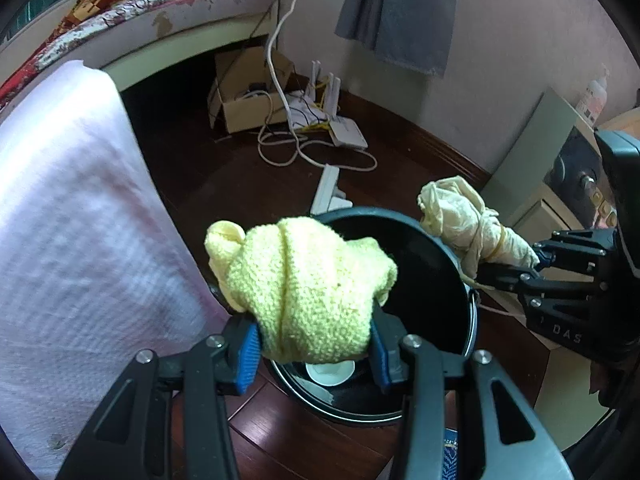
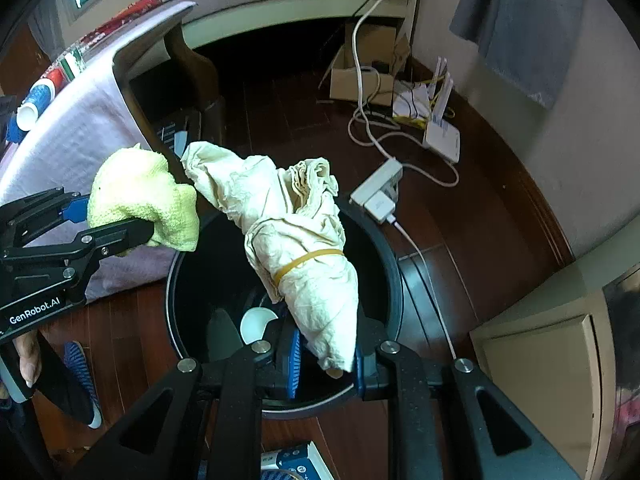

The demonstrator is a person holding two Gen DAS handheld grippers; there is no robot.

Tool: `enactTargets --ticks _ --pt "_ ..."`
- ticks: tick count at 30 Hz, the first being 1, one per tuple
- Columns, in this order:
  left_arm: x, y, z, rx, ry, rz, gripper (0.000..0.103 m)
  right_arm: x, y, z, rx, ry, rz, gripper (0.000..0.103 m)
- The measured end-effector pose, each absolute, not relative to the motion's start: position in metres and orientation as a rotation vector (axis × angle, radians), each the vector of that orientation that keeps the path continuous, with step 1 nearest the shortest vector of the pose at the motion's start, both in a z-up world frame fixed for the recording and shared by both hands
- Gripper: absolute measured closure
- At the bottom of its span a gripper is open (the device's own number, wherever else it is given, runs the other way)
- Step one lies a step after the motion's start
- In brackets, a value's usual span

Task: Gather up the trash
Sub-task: 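Carry both cloths over the black bin and open both grippers to drop them, then move both tools back to the remaining items on the table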

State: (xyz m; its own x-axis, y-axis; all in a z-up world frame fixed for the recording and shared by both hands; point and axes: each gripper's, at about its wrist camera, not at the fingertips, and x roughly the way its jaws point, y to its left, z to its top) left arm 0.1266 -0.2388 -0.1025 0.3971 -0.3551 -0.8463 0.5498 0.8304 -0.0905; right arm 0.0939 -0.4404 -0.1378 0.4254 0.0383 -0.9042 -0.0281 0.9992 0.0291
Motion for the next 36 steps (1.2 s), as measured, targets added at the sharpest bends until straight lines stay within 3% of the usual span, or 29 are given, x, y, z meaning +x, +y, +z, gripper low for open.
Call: enactTargets --ticks 7,8,9,11,12,15,18,19,36 --pt "0.127 -0.245 -0.114 0.227 1.048 -0.59 0.052 0.099 -0.444 -0.151 0.018 1.174 0.053 0.081" --pt "0.126 -0.245 -0.116 0.227 1.054 -0.6 0.045 0.099 -0.443 -0.153 0.018 1.18 0.054 0.081" --pt "0.125 -0.247 -0.117 0.239 1.054 -0.597 0.03 0.1 -0.443 -0.156 0.016 1.195 0.056 0.08" --pt "0.124 -0.244 -0.117 0.242 1.048 -0.586 0.011 0.102 -0.443 -0.161 -0.011 1.215 0.021 0.062" --pt "0.125 -0.24 -0.117 0.226 1.052 -0.582 0.008 0.101 -0.445 -0.162 -0.024 1.213 -0.008 0.038" --pt "0.125 -0.231 -0.115 0.215 1.046 -0.546 0.007 0.101 -0.452 -0.162 -0.019 1.21 -0.038 0.028" --pt "0.123 -0.225 -0.111 0.228 1.015 -0.503 0.007 0.102 -0.45 -0.155 -0.034 1.186 -0.052 0.003" --pt "0.122 -0.224 -0.109 0.234 1.001 -0.487 0.006 0.103 -0.449 -0.152 -0.039 1.177 -0.053 0.0" --pt "0.123 -0.183 -0.069 0.185 0.902 -0.381 0.004 0.12 -0.398 -0.109 -0.128 1.077 0.017 0.0"
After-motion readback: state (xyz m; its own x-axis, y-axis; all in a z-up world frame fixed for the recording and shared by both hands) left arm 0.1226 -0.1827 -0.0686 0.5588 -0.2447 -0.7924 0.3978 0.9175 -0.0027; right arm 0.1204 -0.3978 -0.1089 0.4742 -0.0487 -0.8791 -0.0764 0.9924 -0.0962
